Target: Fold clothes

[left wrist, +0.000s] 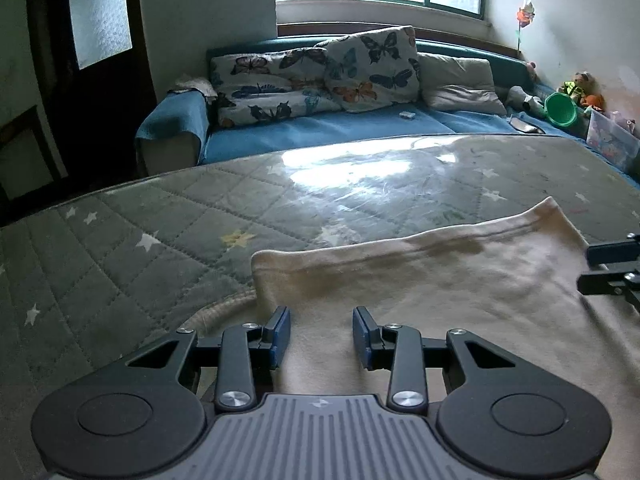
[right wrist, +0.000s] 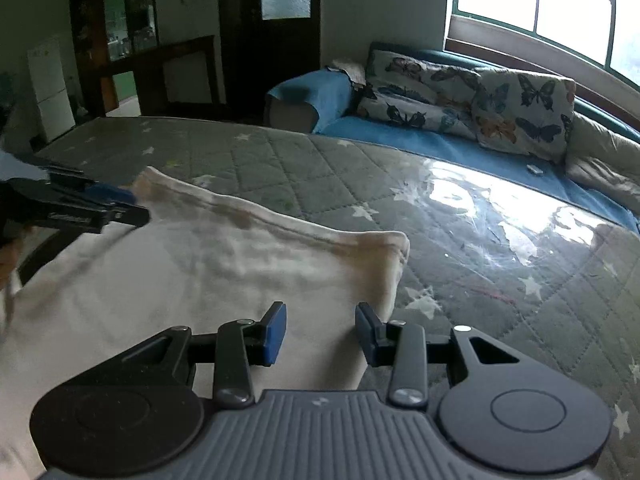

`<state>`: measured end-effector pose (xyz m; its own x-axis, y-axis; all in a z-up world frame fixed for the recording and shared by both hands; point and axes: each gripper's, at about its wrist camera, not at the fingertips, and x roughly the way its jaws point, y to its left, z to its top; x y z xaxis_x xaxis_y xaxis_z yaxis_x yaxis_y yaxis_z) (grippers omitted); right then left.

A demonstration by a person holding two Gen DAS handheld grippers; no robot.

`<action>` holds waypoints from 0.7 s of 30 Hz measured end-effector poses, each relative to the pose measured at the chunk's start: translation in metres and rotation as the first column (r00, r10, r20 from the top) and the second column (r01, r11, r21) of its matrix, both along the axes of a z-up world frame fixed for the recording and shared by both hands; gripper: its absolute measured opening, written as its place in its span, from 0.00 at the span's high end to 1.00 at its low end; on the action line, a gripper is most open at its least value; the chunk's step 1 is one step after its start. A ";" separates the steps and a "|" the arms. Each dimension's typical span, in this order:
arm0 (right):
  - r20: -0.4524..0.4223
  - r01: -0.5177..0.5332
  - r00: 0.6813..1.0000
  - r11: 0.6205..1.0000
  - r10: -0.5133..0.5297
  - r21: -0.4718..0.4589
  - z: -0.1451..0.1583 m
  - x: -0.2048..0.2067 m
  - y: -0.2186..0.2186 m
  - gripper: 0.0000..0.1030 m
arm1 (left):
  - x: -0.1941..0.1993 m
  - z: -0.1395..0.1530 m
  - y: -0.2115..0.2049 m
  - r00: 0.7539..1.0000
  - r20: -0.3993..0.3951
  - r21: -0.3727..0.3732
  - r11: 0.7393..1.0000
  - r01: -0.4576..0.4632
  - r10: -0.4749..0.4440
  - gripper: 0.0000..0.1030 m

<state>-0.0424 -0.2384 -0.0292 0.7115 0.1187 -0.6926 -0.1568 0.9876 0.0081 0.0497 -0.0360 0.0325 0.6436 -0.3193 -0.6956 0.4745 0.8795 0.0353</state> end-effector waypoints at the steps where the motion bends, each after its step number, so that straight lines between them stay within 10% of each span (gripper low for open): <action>1: 0.003 0.006 1.000 1.000 -0.006 0.002 -0.001 0.002 -0.001 0.64 | 0.001 0.000 -0.001 1.000 0.001 0.001 1.000 -0.004 0.004 0.64; 21: 0.016 -0.120 0.993 0.992 0.120 -0.036 0.023 -0.057 0.033 0.56 | -0.053 0.049 0.069 0.983 0.097 -0.002 0.988 -0.155 0.155 0.53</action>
